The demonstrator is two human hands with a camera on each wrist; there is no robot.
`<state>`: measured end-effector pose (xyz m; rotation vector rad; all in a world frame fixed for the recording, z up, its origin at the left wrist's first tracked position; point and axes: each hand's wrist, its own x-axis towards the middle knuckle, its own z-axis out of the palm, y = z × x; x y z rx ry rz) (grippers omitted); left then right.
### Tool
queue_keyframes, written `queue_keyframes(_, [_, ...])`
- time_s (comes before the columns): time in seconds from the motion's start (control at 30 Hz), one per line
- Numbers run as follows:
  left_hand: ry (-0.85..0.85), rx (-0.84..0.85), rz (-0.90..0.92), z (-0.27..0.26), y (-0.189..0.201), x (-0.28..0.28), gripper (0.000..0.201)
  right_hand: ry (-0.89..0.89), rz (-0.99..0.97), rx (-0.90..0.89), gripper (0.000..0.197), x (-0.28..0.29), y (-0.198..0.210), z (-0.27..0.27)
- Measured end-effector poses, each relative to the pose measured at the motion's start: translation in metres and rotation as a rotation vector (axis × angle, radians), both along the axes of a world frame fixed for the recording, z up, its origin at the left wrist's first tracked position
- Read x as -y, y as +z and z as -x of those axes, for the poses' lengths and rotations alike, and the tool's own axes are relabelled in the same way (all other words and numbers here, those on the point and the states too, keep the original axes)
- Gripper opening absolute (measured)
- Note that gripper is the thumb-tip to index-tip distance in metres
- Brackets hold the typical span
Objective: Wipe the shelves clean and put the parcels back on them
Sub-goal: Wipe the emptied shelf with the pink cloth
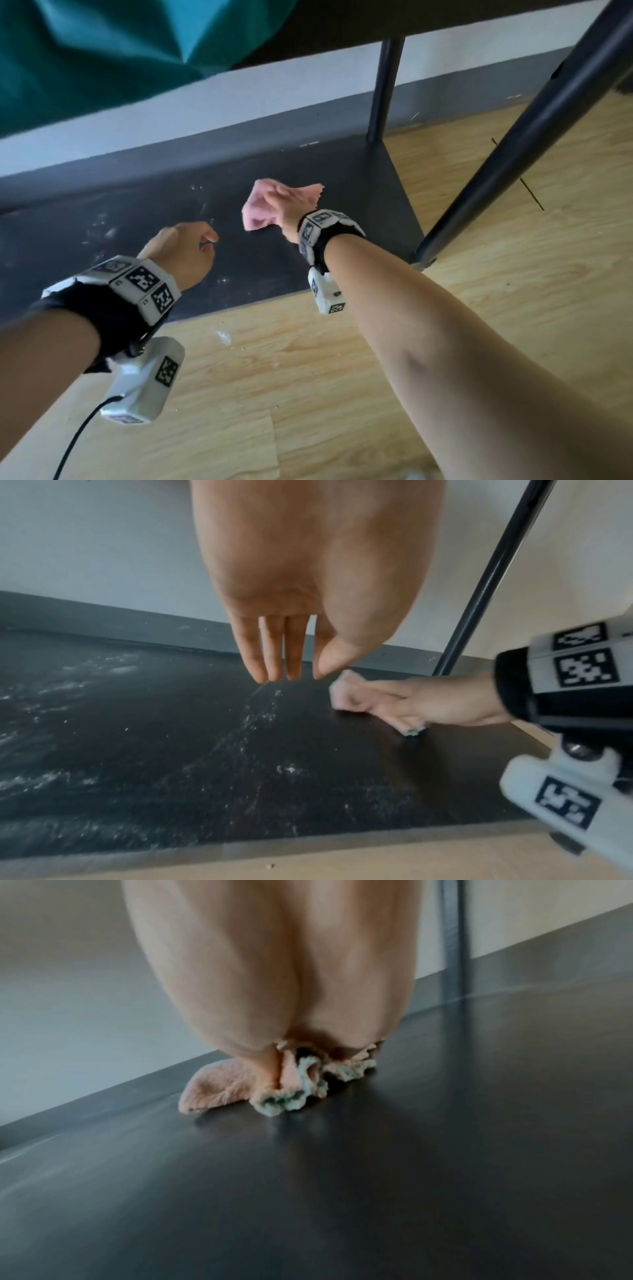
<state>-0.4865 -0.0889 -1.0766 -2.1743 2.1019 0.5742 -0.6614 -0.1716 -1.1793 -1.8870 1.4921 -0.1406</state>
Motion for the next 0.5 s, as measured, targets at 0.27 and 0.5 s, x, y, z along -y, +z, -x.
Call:
queue_keyframes(0.27, [-0.022,0.024,-0.065,-0.019,-0.016,-0.024,0.033,-0.159,-0.058,-0.347,0.093,-0.079,0.006,0.066])
queue_keyframes(0.5, [-0.008,0.018,-0.055,-0.052,-0.022,-0.038,0.033,0.089,-0.072,-0.224,0.095,-0.093,0.006,-0.058])
